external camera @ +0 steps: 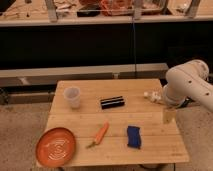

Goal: Push the eraser across the table

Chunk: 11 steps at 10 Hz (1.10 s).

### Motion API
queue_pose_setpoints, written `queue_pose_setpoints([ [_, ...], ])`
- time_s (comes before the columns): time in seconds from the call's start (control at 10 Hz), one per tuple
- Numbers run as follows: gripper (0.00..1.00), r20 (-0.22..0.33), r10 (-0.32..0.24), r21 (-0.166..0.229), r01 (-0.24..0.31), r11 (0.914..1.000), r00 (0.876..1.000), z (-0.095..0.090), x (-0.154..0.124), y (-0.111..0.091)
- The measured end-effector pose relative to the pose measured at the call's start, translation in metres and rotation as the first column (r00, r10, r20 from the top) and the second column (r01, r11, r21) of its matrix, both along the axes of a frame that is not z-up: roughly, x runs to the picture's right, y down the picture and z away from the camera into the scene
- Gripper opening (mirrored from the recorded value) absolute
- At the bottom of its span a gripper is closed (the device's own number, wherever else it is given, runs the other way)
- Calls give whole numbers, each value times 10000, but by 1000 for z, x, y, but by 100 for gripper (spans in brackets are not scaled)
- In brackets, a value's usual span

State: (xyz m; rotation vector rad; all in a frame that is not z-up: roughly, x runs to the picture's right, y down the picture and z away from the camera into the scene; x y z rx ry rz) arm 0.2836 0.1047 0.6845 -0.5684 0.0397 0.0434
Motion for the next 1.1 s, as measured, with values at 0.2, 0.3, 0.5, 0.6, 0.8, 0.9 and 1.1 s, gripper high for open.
queue_pose_setpoints([
  [0.2,80,-4,-6,12,6,10000,10000,0,0,-1],
  [0.3,80,63,-136,62,136,9999,9999,4,-6,-5],
  [0.5,80,340,-462,151,458,9988,9984,14,-29,-18],
  [0.6,80,479,-631,218,622,9978,9969,20,-45,-25],
  [0.8,80,662,-889,341,868,9956,9938,30,-57,-37],
  [0.9,80,763,-1011,369,985,9945,9919,35,-61,-40],
  [1.1,80,972,-1199,403,1164,9924,9880,47,-74,-43],
])
